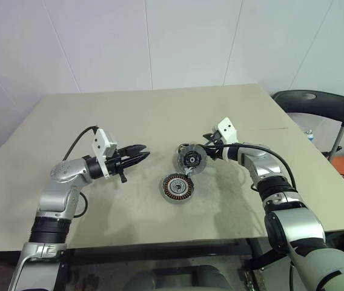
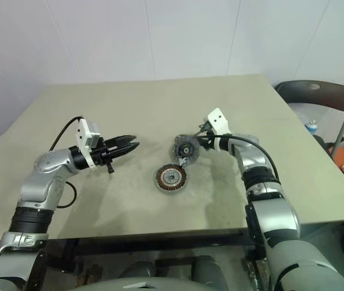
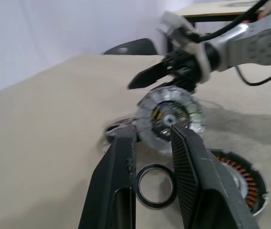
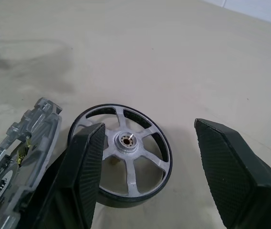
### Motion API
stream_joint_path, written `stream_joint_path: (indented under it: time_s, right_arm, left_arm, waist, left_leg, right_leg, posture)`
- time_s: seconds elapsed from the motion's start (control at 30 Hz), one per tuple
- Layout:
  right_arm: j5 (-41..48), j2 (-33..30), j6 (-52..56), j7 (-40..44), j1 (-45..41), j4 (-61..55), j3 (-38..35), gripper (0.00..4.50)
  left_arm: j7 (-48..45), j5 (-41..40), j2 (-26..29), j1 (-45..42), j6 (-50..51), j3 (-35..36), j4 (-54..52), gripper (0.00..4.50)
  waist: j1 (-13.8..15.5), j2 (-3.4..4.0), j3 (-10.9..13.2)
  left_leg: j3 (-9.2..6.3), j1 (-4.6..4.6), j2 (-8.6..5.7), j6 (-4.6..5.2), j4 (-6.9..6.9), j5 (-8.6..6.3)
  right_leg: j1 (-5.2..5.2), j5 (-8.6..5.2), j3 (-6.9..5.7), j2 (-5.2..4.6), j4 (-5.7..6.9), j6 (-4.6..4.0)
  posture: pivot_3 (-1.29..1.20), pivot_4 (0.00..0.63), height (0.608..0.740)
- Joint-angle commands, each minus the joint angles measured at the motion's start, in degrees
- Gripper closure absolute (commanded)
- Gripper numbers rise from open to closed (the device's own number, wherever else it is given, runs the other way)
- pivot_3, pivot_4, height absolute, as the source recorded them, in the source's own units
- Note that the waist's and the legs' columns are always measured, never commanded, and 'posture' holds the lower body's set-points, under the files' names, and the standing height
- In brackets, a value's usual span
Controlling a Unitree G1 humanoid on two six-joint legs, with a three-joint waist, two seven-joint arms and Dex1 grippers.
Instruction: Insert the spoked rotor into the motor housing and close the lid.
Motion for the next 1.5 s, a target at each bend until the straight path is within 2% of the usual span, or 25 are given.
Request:
stream_joint_path:
  time_s: [0.03,0.23,0.43,0.83,1.03,1.27,1.5]
  right_arm:
    - [0.7,0.4,-1.0,-0.3,-1.0,-1.7,-0.7,1.36]
    - [1.1,0.2,-0.6,-0.5,0.1,-3.0,-1.0,1.36]
    - [1.2,0.3,-0.3,-0.6,0.9,-3.5,-0.9,1.36]
    - [0.9,0.3,0.3,-0.4,0.8,-3.8,-0.7,1.36]
    - [1.0,0.1,1.0,-0.3,1.3,-5.0,-0.7,1.36]
    - [1.1,0.2,1.5,-0.4,1.6,-6.1,-0.7,1.36]
    - [1.0,0.5,1.7,-0.8,2.5,-6.8,-0.6,1.36]
  left_arm:
    - [-1.9,0.0,-0.4,-2.2,-1.6,-1.1,0.3,3.75]
    - [-3.1,0.8,-0.4,-1.8,-2.7,-2.8,-1.1,3.75]
    - [-4.0,8.6,0.7,0.2,-12.7,-7.7,-0.1,3.75]
    - [3.1,11.3,-6.5,-4.7,-18.0,-7.8,10.0,3.75]
    - [4.5,10.4,-9.4,-6.2,-16.2,-8.0,11.5,3.75]
    - [2.0,7.0,-11.4,-4.3,-7.6,-9.0,10.2,3.75]
    - [1.4,7.9,-12.4,-4.0,-4.7,-10.3,11.3,3.75]
  waist:
    - [-0.1,0.00,0.0]
    - [-0.1,0.00,0.0]
    - [0.0,0.00,0.0]
    - [0.1,0.00,0.0]
    - [0.0,0.00,0.0]
    - [0.0,0.00,0.0]
    - [0.0,0.00,0.0]
  left_leg:
    - [0.00,0.00,0.00,0.00,0.00,0.00]
    - [0.00,0.00,0.01,0.00,0.00,0.00]
    - [0.01,0.01,0.01,0.00,0.00,0.00]
    - [0.01,0.00,0.00,0.01,0.02,0.00]
    - [0.02,0.00,0.00,0.01,0.02,0.00]
    - [0.01,0.00,0.00,0.01,0.05,0.00]
    - [0.01,0.01,0.00,0.01,0.05,0.00]
  right_leg:
    - [0.00,0.00,0.00,0.00,0.00,0.00]
    - [0.00,0.00,0.01,0.00,0.00,0.00]
    - [0.00,0.00,0.03,0.01,0.00,0.00]
    - [0.01,0.00,0.02,-0.01,0.00,0.00]
    - [0.01,0.00,0.02,-0.01,0.00,0.00]
    - [0.02,0.00,0.02,-0.01,0.01,0.00]
    - [0.02,0.00,0.02,0.00,0.01,0.00]
  posture:
    - [0.00,0.000,0.740]
    - [0.00,0.000,0.740]
    - [0.00,0.000,0.740]
    - [0.00,0.000,0.740]
    - [0.00,0.000,0.740]
    - [0.00,0.000,0.740]
    - [0.00,0.000,0.740]
